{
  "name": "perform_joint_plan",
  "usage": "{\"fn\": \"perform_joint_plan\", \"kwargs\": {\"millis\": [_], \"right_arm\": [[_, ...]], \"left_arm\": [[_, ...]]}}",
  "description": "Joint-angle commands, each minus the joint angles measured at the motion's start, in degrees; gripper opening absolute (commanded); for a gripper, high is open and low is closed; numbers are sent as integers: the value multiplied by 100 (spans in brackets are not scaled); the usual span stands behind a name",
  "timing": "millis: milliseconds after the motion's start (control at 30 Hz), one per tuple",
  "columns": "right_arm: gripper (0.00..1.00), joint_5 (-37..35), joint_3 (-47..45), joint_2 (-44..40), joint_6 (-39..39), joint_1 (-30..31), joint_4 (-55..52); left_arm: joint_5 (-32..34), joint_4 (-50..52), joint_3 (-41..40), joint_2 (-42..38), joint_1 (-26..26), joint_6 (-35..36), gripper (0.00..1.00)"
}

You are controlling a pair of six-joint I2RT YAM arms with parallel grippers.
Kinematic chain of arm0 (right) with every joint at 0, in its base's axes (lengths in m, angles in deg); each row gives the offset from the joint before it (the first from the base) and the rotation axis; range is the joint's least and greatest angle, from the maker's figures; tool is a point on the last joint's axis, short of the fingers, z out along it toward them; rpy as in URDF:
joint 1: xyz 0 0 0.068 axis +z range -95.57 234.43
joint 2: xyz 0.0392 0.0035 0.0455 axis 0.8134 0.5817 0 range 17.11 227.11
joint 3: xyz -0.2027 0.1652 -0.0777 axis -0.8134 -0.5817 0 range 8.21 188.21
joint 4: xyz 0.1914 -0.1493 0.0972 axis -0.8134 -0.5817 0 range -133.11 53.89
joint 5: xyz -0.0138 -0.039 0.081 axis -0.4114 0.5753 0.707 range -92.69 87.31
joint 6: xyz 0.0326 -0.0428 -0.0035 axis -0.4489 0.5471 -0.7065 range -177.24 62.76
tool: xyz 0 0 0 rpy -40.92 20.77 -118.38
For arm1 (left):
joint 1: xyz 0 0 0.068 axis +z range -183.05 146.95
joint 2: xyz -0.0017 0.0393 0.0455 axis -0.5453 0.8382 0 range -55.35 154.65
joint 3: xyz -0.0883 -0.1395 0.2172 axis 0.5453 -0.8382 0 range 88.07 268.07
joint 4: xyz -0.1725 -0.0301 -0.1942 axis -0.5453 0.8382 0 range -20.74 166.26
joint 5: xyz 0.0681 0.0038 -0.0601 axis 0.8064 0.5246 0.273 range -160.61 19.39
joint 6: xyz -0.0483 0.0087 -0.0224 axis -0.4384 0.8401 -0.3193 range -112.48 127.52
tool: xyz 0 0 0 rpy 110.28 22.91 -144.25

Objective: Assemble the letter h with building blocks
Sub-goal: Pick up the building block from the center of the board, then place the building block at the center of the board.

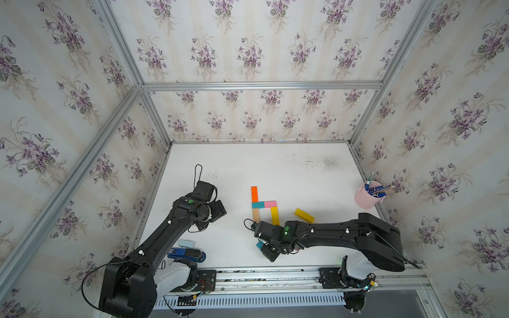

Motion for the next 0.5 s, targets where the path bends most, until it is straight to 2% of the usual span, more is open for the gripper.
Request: {"fn": "perform_joint_plan", "kwargs": {"millis": [0,100,167,333,467], "right_arm": [[2,338,15,-270,72,-13,-57],[0,292,5,-695,-29,-61,-92],[0,240,-16,-1014,-161,-335,-102],[0,114,115,-1693,-445,-1521,-50],[0,-99,547,-1587,-688,-2559,9]], "left_arm": [[47,59,62,8,3,25,86],[43,51,62,20,2,9,86],[25,23,66,32,1,-6,86],[-23,8,126,93,4,7,86],[-67,-3,189,138,3,48,86]]}}
